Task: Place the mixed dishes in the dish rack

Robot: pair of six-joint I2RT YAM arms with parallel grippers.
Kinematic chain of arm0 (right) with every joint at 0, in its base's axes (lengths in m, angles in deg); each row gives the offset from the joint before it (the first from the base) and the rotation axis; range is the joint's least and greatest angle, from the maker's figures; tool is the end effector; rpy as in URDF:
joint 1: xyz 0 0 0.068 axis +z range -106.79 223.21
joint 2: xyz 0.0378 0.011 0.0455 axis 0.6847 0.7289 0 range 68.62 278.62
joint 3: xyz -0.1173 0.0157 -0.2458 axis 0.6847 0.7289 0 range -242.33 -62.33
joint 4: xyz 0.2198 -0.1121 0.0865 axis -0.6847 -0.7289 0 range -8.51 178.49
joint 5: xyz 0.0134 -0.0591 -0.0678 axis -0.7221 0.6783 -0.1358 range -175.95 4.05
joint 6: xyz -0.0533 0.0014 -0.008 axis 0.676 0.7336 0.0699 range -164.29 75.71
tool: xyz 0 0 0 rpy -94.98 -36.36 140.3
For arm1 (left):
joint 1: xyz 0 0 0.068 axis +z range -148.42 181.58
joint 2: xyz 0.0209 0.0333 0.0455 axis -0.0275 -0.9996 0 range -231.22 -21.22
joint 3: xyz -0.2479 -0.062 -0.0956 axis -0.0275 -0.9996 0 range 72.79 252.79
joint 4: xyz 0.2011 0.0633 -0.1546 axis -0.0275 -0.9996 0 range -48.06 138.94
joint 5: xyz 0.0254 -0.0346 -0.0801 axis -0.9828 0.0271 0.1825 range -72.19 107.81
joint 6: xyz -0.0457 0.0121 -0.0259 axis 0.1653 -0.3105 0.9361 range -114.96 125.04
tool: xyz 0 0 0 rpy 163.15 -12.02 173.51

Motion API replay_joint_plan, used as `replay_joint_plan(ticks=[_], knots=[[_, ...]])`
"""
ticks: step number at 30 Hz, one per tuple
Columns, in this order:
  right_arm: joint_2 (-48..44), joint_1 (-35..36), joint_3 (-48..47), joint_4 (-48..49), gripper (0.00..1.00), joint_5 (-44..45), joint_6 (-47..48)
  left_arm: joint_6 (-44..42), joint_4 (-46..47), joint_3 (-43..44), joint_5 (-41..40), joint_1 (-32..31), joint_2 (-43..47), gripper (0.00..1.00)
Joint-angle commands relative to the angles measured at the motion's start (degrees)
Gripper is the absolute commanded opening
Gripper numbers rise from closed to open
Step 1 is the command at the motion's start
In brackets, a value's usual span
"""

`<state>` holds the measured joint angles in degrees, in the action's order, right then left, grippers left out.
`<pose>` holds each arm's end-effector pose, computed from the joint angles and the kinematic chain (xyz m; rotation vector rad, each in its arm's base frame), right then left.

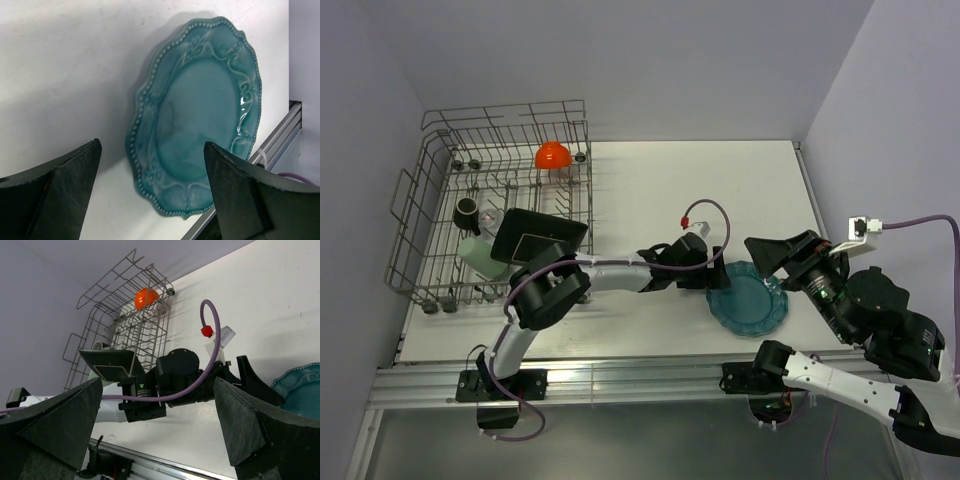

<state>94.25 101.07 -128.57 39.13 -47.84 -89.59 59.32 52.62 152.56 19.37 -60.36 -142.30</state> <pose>0.0345 0.0135 0.4173 0.3110 1.7235 0.7682 0.2186 -0.4122 0.1562 0.1822 2.4715 -1.0522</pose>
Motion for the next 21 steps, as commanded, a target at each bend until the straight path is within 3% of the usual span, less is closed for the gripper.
replay_joint_plan(ticks=[1, 10, 12, 15, 16, 19, 21], knots=[[-0.9, 0.1, 0.4, 0.9, 1.00, 1.3, 0.3, 1.0, 0.5, 3.3, -1.2, -1.3, -2.8, 0.89], [-1.1, 0.0, -0.3, -0.5, 1.00, 1.0, -0.2, 0.5, -3.3, 6.7, -6.1, -4.0, -6.7, 0.79], [-1.4, 0.0, -0.3, -0.6, 1.00, 1.1, -0.2, 0.1, -3.5, 7.1, -7.0, -4.2, -7.5, 0.72], [-1.6, 0.0, -0.4, -1.0, 1.00, 1.2, -0.4, 0.3, -3.4, 5.4, -7.3, -4.1, -7.6, 0.47], [-1.7, 0.1, -0.4, -1.1, 1.00, 1.3, -0.6, 0.2, -3.5, 5.1, -7.4, -4.0, -7.8, 0.29], [-1.7, 0.0, -0.6, -1.8, 1.00, 1.4, -0.8, -0.1, -3.5, 4.3, -7.9, -3.7, -7.6, 0.08], [-1.6, 0.1, -0.6, -2.2, 1.00, 1.4, -0.8, -0.3, -3.5, 3.4, -8.4, -3.6, -7.2, 0.01]])
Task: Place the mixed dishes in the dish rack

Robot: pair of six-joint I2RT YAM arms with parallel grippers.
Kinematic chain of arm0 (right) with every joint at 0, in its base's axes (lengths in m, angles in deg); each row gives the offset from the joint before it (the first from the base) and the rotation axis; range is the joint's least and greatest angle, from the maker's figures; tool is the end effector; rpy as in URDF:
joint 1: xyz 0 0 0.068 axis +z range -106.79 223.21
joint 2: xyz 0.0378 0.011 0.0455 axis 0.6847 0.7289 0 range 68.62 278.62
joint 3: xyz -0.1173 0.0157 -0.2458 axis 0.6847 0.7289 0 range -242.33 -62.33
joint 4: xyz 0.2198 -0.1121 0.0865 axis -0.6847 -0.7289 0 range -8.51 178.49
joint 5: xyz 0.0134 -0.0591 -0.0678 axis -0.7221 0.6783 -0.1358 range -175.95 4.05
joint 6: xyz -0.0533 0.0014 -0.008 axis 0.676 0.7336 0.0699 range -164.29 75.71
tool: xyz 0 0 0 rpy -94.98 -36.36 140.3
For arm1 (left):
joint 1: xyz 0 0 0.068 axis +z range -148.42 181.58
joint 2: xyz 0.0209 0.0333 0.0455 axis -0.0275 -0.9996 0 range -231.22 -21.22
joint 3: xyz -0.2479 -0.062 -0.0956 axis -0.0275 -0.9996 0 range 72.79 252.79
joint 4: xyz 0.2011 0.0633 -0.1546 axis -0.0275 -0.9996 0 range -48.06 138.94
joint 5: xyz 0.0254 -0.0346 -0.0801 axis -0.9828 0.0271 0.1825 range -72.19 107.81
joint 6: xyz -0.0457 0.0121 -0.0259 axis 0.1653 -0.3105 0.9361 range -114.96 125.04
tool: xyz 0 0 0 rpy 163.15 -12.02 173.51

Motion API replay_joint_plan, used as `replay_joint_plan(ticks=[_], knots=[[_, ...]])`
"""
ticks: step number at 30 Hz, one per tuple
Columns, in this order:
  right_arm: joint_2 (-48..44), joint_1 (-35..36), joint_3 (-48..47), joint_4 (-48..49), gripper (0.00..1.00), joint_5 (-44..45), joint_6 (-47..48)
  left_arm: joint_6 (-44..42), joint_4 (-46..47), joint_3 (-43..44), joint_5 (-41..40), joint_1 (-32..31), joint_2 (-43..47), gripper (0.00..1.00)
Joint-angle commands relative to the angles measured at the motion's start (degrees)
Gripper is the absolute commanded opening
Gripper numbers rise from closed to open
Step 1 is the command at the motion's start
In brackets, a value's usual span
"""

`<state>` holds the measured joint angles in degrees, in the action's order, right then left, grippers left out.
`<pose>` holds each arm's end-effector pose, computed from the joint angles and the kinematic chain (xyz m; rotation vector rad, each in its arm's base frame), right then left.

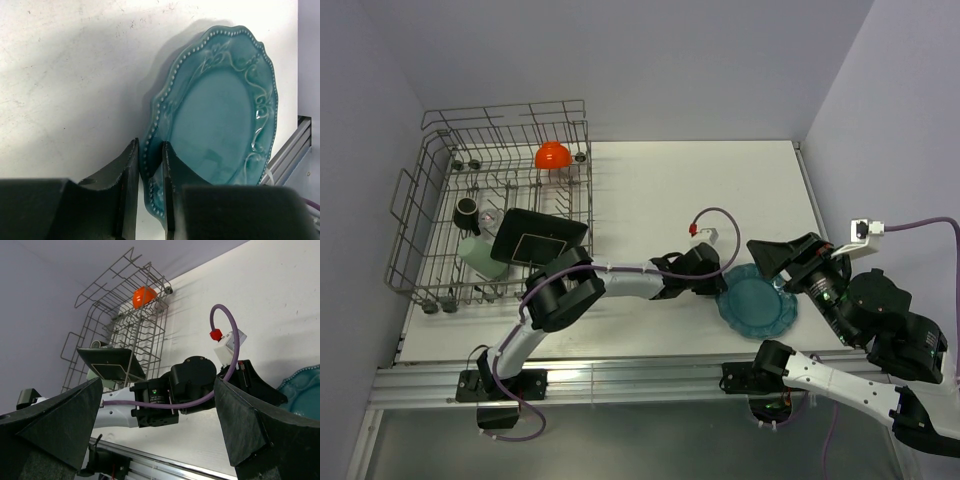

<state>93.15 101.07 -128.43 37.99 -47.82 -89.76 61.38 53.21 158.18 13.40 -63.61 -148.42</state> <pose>0.0315 0.0087 0.4148 0.3128 1.7258 0.7677 0.2076 -0.4426 0.1386 0.1425 2.4422 -1.0053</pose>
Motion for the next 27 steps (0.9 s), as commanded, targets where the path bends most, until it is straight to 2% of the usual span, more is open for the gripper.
replay_joint_plan(ticks=[1, 6, 11, 18, 22, 26, 27], knots=[[-0.4, 0.0, -0.8, -1.3, 1.00, 1.4, -0.7, -2.6, -4.1, -2.7, -2.7, -0.2, -0.6, 0.00], [1.7, 0.0, -0.6, -2.5, 1.00, 0.5, 0.7, -4.1, -4.1, -7.1, -3.9, 0.1, 2.9, 0.00], [6.7, 0.0, 0.6, -5.6, 1.00, -1.1, 2.8, -7.5, -4.1, -13.6, -7.5, 0.1, 12.0, 0.00], [5.8, 0.0, 7.7, -1.7, 1.00, -4.1, 2.7, -11.1, -9.5, -20.3, -12.1, 0.1, 24.0, 0.00], [4.9, 0.0, 13.3, -1.2, 1.00, -6.4, -1.0, -12.0, -12.8, -22.3, -13.5, 0.1, 29.9, 0.00], [7.4, 0.3, 20.3, 3.4, 1.00, -14.5, -1.9, -13.1, -15.7, -21.4, -14.1, 0.1, 31.0, 0.00], [8.3, 2.1, 21.9, 3.7, 1.00, -14.0, -3.6, -13.4, -16.0, -21.0, -14.1, 0.1, 30.9, 0.00]])
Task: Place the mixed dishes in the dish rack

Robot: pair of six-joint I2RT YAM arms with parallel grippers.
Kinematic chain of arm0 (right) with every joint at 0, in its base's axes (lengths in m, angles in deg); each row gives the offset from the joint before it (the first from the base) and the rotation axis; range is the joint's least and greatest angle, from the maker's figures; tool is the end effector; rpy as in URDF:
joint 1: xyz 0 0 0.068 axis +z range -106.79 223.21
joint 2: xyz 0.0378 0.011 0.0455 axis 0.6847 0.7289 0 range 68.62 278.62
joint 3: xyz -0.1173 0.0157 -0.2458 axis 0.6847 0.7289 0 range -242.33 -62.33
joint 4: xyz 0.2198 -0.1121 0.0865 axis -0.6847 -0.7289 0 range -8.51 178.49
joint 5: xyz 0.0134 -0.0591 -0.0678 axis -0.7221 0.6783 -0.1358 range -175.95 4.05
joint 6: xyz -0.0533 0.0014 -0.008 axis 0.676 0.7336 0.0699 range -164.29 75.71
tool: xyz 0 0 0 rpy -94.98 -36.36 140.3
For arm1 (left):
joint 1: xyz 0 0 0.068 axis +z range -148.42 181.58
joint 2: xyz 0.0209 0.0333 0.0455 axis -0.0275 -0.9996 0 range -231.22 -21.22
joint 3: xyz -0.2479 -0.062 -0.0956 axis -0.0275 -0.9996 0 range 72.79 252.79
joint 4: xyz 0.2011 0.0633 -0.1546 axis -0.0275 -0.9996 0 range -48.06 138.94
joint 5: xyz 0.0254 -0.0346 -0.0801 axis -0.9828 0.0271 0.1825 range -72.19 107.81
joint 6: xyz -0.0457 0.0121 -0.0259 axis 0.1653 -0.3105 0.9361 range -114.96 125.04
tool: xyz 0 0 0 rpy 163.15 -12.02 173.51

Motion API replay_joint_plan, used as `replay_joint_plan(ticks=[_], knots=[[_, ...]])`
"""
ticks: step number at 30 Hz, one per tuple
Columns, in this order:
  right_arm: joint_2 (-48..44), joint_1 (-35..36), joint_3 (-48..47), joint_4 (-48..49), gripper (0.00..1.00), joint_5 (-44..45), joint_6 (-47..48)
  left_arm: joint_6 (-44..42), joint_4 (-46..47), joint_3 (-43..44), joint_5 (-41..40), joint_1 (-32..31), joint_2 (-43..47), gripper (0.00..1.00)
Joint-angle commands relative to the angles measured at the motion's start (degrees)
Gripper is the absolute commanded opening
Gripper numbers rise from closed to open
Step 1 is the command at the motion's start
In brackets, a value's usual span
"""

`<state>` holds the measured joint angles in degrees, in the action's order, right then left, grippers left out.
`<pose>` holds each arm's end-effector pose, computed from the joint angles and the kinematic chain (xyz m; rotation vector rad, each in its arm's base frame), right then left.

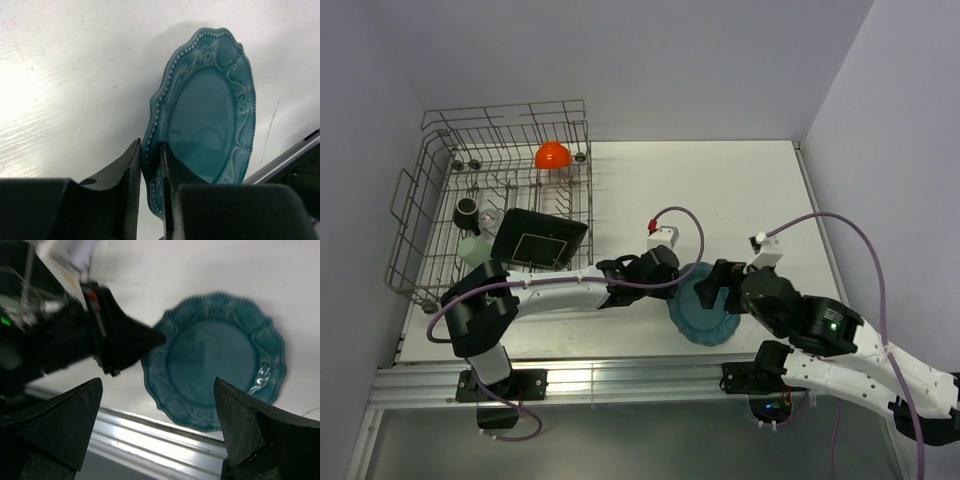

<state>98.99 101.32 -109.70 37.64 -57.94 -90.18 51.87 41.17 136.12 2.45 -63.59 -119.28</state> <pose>0.0653 0.0731 0.3173 0.0548 2.1352 0.5648 0.1649 -0.3339 0.2115 0.2399 2.3709 -0.6881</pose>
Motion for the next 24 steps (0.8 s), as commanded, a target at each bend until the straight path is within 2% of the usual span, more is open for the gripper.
replay_joint_plan(ticks=[1, 3, 4, 6, 7, 9, 10, 13, 14, 17, 20, 24], knots=[[3.3, 3.7, 3.5, 3.9, 1.00, -2.7, -4.0, -3.9, -4.4, 1.4, -2.9, 0.2, 1.5, 0.00], [5.6, 8.8, 3.6, 2.3, 1.00, 5.0, -8.0, -4.2, -4.1, 1.5, -2.3, 0.5, 1.2, 0.00], [6.6, 14.7, 3.2, 1.4, 1.00, 7.8, -9.5, -4.1, -3.8, 1.4, -1.4, 0.7, 1.0, 0.00], [10.5, 20.7, 1.2, -2.5, 1.00, 15.6, -14.7, -4.4, -3.3, 1.3, -0.7, 1.1, 0.8, 0.00], [14.4, 26.1, 0.6, -3.8, 1.00, 17.8, -16.5, -4.6, -3.2, 1.2, 0.1, 1.9, 0.6, 0.00], [19.2, 30.7, -1.5, -8.9, 1.00, 23.5, -22.9, -5.0, -2.8, 1.1, 1.3, 3.2, 0.5, 0.00], [24.7, 34.3, -2.3, -11.1, 1.00, 25.1, -25.5, -5.1, -2.8, 1.2, 1.8, 3.6, 0.5, 0.00], [33.6, 38.6, -5.5, -20.4, 1.00, 29.4, -35.5, -5.4, -3.0, 1.7, 4.0, 4.9, 0.9, 0.00], [39.4, 40.5, -6.2, -23.2, 1.00, 29.9, -38.6, -5.6, -3.1, 1.9, 4.9, 5.0, 0.9, 0.00], [48.7, 42.5, -8.4, -32.1, 1.00, 31.5, -49.5, -5.9, -3.7, 2.3, 6.5, 5.2, 1.2, 0.00], [51.5, 43.6, -8.5, -31.2, 1.00, 32.9, -49.8, -5.5, -2.7, 1.3, 8.4, 5.4, 1.8, 0.00], [49.3, 43.6, -6.6, -24.9, 1.00, 33.5, -43.1, -4.6, -1.5, -1.0, 10.9, 5.4, 3.9, 0.00]])
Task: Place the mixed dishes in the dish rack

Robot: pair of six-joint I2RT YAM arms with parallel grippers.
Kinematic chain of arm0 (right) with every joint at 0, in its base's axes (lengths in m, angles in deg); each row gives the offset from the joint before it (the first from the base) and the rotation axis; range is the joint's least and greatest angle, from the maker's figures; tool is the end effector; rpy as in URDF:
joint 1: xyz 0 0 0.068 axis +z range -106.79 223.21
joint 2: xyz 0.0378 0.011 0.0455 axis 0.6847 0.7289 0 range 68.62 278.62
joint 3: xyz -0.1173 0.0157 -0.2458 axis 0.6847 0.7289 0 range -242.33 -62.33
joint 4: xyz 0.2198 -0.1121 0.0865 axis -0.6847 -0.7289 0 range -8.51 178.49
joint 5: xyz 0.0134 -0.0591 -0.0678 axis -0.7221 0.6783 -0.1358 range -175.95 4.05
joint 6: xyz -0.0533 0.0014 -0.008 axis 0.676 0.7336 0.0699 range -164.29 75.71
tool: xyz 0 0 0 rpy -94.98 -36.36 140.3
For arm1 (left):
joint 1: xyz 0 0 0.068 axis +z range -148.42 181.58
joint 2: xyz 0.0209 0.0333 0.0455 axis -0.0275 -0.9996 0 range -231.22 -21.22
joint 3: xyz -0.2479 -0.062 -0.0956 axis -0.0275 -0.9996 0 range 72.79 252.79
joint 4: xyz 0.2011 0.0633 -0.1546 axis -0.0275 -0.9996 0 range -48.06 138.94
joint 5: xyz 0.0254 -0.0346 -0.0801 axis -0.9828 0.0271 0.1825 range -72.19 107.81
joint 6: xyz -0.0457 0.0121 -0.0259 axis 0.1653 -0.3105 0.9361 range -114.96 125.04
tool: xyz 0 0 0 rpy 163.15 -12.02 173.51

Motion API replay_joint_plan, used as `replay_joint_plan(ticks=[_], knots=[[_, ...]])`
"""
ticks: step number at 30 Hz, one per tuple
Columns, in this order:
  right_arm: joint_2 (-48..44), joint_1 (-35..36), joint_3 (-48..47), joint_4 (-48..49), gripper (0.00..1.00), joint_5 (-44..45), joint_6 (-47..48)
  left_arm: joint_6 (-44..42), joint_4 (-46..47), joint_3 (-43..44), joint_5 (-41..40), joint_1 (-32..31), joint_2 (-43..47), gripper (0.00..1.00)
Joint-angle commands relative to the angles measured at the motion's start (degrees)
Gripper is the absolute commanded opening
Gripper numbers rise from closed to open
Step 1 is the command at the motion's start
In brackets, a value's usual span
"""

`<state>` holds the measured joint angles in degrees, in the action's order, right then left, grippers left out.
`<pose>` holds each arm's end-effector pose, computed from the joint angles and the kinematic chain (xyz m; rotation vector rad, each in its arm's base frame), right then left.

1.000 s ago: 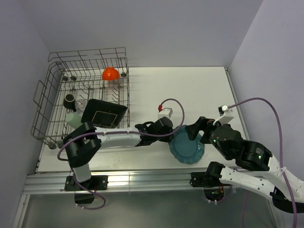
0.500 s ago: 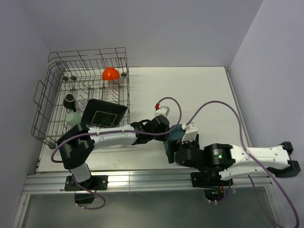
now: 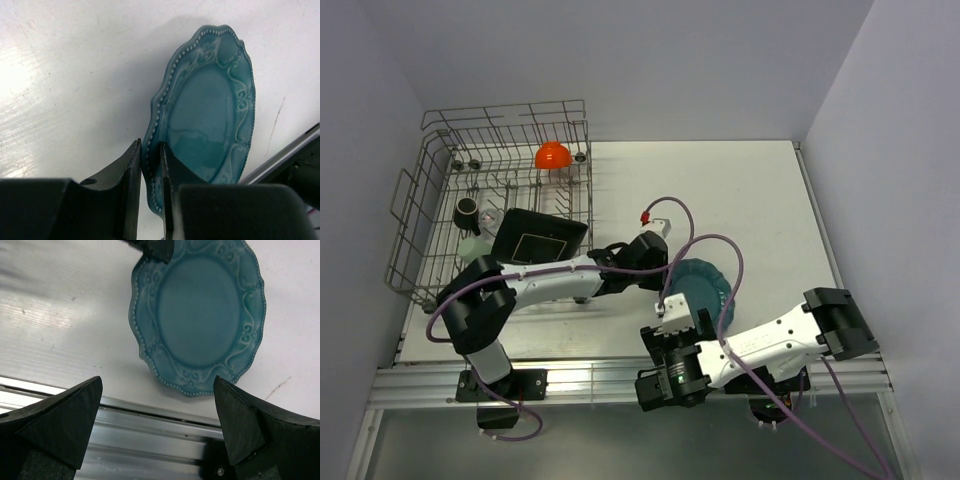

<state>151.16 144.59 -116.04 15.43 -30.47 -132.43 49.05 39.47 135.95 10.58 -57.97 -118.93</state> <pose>-0.0126 0.2117 0.2175 -0.3661 2.1301 -0.1297 0.1912 -0.3165 0.2097 0.2668 2.4414 -0.7221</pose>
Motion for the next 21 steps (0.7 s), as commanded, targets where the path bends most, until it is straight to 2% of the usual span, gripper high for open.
replay_joint_plan(ticks=[1, 7, 12, 21], knots=[[-4.0, 0.1, 1.1, -1.6, 0.99, 6.0, 0.8, -1.7, 0.7, -1.6, 3.5, -0.2, 4.1, 0.00], [-2.0, -2.8, 0.9, 6.0, 0.97, 5.8, 8.1, -1.4, 1.1, -2.1, 6.4, -0.2, 6.1, 0.00], [1.7, -3.4, -0.3, 9.8, 0.95, 5.2, 10.4, -1.3, 0.1, -2.3, 6.7, -0.2, 7.7, 0.00], [14.2, -7.5, -2.5, 1.4, 0.91, 6.0, -4.4, -1.4, 0.1, -3.4, 7.8, -0.2, 8.5, 0.00]])
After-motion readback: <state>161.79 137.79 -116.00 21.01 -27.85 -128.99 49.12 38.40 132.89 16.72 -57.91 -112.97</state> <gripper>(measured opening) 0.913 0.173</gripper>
